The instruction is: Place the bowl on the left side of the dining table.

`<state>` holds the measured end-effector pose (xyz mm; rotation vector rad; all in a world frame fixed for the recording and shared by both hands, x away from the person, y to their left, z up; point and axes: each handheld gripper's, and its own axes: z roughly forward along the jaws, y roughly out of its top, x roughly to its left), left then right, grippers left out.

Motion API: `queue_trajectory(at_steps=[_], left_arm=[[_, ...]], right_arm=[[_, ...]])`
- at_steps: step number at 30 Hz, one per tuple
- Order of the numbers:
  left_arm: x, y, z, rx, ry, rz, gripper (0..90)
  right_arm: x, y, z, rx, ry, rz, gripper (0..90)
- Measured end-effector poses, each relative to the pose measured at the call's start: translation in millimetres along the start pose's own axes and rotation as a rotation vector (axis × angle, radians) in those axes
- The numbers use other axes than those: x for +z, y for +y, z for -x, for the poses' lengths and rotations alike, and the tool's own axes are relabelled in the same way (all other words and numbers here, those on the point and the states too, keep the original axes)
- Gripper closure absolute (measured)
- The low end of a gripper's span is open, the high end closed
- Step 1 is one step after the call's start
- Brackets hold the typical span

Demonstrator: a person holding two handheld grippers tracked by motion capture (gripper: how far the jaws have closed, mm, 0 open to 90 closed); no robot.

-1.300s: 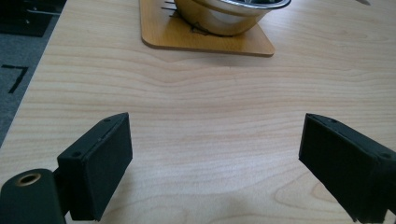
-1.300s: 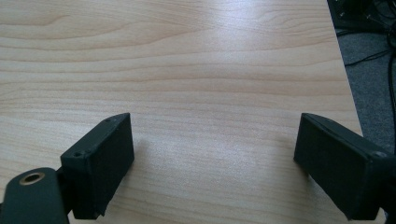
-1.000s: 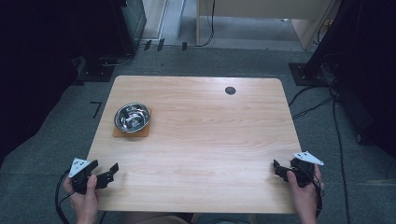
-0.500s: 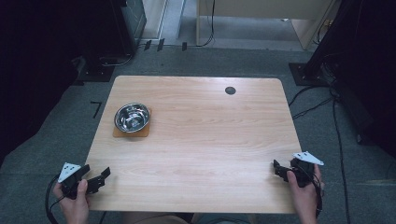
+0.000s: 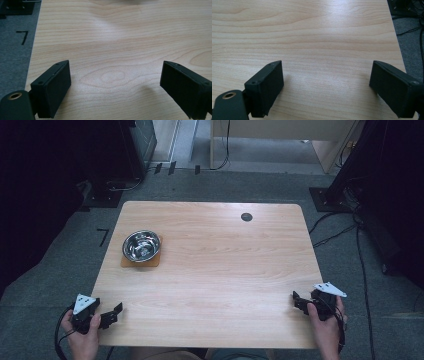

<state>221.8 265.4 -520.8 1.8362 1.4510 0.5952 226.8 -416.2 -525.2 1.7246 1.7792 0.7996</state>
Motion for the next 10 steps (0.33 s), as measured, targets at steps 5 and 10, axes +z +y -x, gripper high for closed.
queue_trajectory(at_steps=[5,10], left_arm=[[2.3,0.5,6.7,0.057,0.044,-0.026,9.6],[2.3,0.6,6.6,0.056,0.044,-0.026,9.7]], right_arm=[[0.0,0.0,0.1,0.0,0.0,0.0,11.4],[0.1,0.1,0.1,0.0,0.0,0.0,11.4]])
